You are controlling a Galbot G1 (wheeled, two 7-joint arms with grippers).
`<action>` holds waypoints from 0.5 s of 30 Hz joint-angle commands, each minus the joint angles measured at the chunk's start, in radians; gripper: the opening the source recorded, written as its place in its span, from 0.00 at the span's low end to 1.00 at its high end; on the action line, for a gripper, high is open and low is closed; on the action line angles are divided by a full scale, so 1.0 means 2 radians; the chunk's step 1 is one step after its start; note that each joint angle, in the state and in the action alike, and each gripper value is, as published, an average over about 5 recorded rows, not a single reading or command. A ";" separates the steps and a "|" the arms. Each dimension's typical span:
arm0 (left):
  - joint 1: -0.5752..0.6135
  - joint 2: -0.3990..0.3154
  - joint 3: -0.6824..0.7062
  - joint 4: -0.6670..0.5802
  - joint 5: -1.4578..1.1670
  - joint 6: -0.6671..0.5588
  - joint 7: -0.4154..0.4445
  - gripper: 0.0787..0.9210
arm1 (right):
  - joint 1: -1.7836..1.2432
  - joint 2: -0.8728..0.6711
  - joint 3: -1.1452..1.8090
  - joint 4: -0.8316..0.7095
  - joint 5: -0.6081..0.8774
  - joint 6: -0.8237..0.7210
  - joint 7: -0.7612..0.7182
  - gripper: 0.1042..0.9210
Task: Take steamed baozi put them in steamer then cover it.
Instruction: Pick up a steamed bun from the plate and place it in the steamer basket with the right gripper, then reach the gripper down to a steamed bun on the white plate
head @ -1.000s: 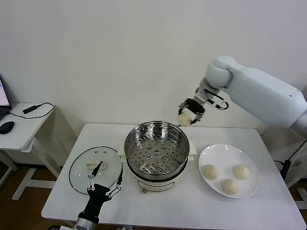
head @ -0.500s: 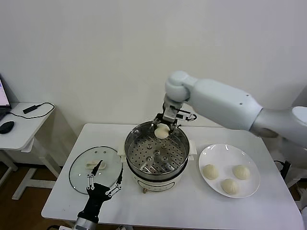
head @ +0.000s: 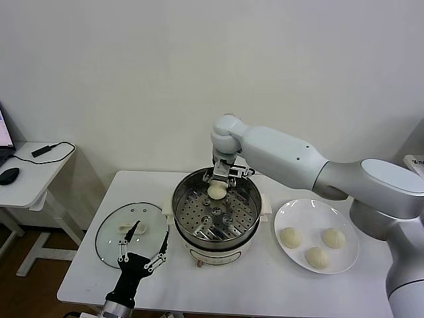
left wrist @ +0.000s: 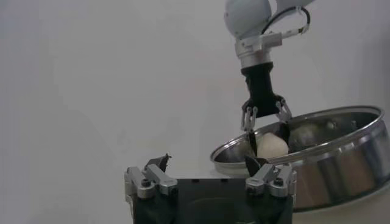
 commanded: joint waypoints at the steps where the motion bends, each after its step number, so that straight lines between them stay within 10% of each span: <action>1: -0.001 0.001 -0.002 -0.002 0.000 0.001 -0.001 0.88 | -0.006 0.004 0.005 -0.006 -0.003 -0.002 -0.002 0.82; 15: 0.000 0.001 -0.001 -0.001 0.000 0.000 -0.001 0.88 | 0.154 -0.199 -0.062 0.082 0.338 -0.248 -0.083 0.88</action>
